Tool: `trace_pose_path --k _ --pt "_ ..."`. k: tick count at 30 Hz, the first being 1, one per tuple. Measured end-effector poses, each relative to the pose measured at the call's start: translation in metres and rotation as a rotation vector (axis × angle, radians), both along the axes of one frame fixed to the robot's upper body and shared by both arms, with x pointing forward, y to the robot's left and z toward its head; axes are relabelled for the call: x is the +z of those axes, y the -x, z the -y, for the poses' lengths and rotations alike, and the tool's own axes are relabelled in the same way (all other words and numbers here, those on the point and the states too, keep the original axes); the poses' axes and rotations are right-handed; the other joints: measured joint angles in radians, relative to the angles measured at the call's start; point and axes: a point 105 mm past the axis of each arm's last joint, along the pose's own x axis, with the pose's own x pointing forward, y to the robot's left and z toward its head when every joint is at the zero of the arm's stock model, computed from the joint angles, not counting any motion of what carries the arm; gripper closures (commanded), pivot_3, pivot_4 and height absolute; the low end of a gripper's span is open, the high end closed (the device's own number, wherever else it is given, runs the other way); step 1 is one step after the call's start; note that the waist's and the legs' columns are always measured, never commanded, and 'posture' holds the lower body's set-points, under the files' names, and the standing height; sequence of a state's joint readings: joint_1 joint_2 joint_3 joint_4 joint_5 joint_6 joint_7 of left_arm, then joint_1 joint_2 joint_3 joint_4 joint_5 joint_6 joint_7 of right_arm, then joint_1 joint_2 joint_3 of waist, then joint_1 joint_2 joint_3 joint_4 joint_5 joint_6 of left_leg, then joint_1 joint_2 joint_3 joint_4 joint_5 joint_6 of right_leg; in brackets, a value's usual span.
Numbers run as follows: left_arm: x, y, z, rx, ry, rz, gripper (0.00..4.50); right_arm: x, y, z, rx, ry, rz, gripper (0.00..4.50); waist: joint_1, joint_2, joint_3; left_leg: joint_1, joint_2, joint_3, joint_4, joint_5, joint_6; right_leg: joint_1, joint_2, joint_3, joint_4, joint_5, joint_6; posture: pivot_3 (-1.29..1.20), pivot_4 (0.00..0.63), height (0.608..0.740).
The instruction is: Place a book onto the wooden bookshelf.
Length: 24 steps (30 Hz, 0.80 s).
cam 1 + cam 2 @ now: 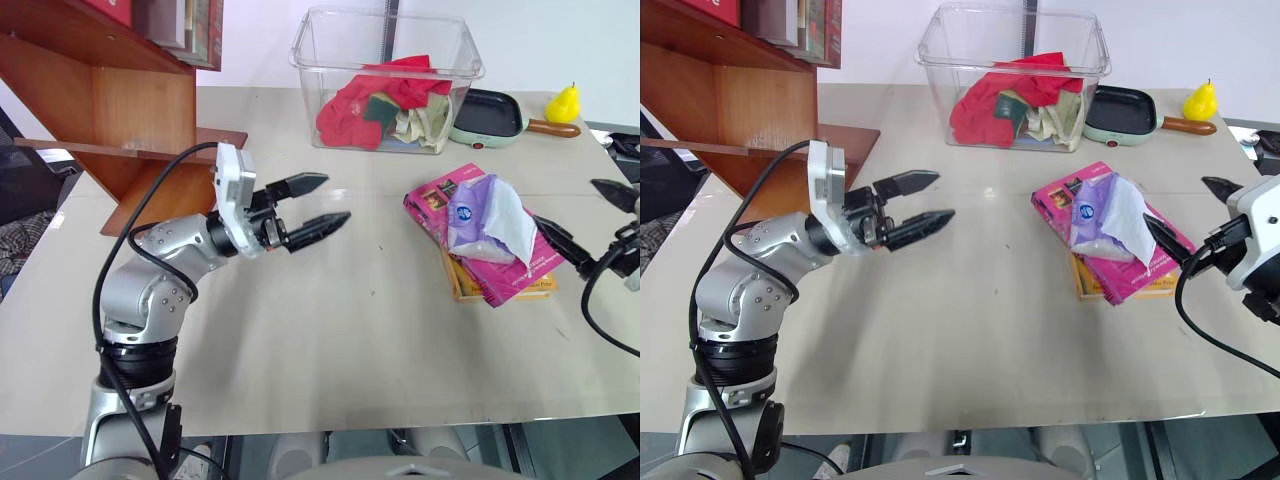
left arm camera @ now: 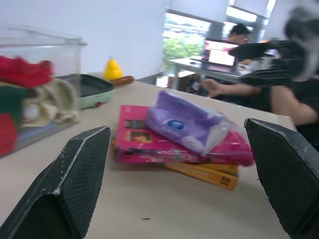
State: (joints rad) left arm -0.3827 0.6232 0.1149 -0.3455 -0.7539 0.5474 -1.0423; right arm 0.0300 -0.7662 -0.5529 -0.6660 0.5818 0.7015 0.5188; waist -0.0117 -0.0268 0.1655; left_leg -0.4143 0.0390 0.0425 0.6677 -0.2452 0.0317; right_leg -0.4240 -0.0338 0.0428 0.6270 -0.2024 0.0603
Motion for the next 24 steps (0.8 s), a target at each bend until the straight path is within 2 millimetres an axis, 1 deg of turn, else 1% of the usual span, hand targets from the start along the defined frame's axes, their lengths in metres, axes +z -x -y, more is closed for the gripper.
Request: trace_pose_path --k 1,3,6,8,10,14,16,17,19,20,21,22,23,24 --pt "-0.004 0.006 -0.002 -0.03 -0.023 0.0 0.05 -0.006 -0.001 -0.004 -0.001 -0.009 -0.034 0.0 0.001 0.0 0.0 0.0 0.0 -0.001 -0.001 0.0 0.0 0.0 0.0 -0.001 0.0 0.0 0.0 0.0 0.15 0.74" --pt "-0.009 0.01 -0.004 -0.05 -0.037 -0.007 0.05 -0.012 0.0 -0.011 0.013 -0.016 -0.065 0.0 0.001 0.0 0.0 0.0 0.0 -0.002 -0.001 0.0 0.0 0.0 0.0 -0.002 0.0 -0.001 0.0 0.0 0.15 0.74" --pt "-0.023 0.022 -0.012 -0.077 -0.082 -0.026 0.05 -0.032 0.004 -0.031 0.024 -0.036 -0.134 0.0 0.0 0.0 0.0 0.0 0.0 -0.001 0.0 0.0 0.0 0.0 0.0 -0.001 0.0 -0.003 -0.004 0.0 0.15 0.74" --pt "-0.023 0.024 -0.014 -0.078 -0.091 -0.019 0.05 -0.042 -0.002 -0.039 0.01 -0.05 -0.165 0.0 0.0 0.0 0.0 0.0 0.0 0.0 0.002 0.0 0.0 0.0 -0.001 -0.001 0.0 -0.002 -0.003 0.0 0.15 0.74" --pt "-0.022 0.025 -0.018 -0.065 -0.1 -0.008 0.05 -0.043 -0.013 -0.046 -0.014 -0.068 -0.159 0.0 -0.002 0.0 0.0 0.001 0.0 0.002 0.004 0.0 0.001 0.001 -0.001 0.0 0.0 -0.002 -0.003 0.0 0.15 0.74" --pt "-0.021 0.024 -0.019 -0.041 -0.097 0.007 0.05 -0.059 -0.026 -0.04 -0.08 -0.08 -0.235 0.0 0.002 0.0 0.0 0.001 0.001 0.002 0.004 0.0 0.001 0.001 -0.001 0.0 0.001 -0.001 -0.005 0.0 0.15 0.74" --pt "-0.02 0.029 -0.016 -0.049 -0.096 0.014 0.0 -0.067 -0.029 -0.035 -0.119 -0.08 -0.274 0.53 0.002 0.0 0.0 0.0 0.001 0.002 0.004 0.0 0.001 0.001 -0.001 0.0 0.001 0.0 -0.006 0.0 0.15 0.74" --pt "-0.019 0.031 -0.015 -0.058 -0.101 0.021 0.0 -0.07 -0.03 -0.034 -0.13 -0.083 -0.288 0.7 0.001 0.0 0.0 0.0 0.001 0.002 0.003 0.0 0.001 0.001 -0.001 0.0 0.0 -0.001 -0.006 0.0 0.15 0.74" --pt "-0.017 0.034 -0.014 -0.065 -0.109 0.032 0.0 -0.073 -0.033 -0.033 -0.138 -0.083 -0.298 1.55 0.001 0.0 0.0 0.0 0.0 0.002 0.002 0.0 0.001 0.0 -0.001 0.001 0.0 -0.002 -0.004 0.0 0.15 0.74" --pt "-0.016 0.033 -0.013 -0.063 -0.108 0.032 0.0 -0.072 -0.034 -0.032 -0.141 -0.083 -0.294 2.26 0.001 0.0 0.0 0.0 0.0 0.002 0.001 0.0 0.001 0.0 0.0 0.0 0.0 -0.002 -0.004 0.0 0.15 0.74" --pt "-0.015 0.032 -0.013 -0.058 -0.105 0.031 0.0 -0.07 -0.036 -0.032 -0.14 -0.084 -0.287 2.52 0.001 0.0 0.0 0.0 0.001 0.001 0.001 0.0 0.001 0.0 0.0 0.0 0.0 -0.002 -0.004 0.0 0.15 0.74" --pt "-0.014 0.031 -0.013 -0.055 -0.104 0.032 0.0 -0.07 -0.037 -0.032 -0.141 -0.085 -0.285 3.01 0.001 0.0 0.0 0.0 0.001 0.001 0.001 0.0 0.001 0.0 0.0 0.0 0.0 -0.002 -0.004 0.0 0.15 0.74" --pt "-0.013 0.031 -0.012 -0.054 -0.104 0.034 0.0 -0.069 -0.037 -0.032 -0.142 -0.086 -0.283 3.29 0.001 0.0 0.0 0.0 0.001 0.001 0.001 0.0 0.001 0.0 0.001 0.0 0.0 -0.002 -0.004 0.0 0.15 0.74" --pt "-0.011 0.03 -0.012 -0.055 -0.104 0.042 0.0 -0.069 -0.038 -0.031 -0.143 -0.087 -0.28 3.79 0.001 0.0 0.0 0.0 0.001 0.001 0.001 0.0 0.001 0.0 0.0 0.0 0.0 -0.002 -0.004 0.0 0.15 0.74"
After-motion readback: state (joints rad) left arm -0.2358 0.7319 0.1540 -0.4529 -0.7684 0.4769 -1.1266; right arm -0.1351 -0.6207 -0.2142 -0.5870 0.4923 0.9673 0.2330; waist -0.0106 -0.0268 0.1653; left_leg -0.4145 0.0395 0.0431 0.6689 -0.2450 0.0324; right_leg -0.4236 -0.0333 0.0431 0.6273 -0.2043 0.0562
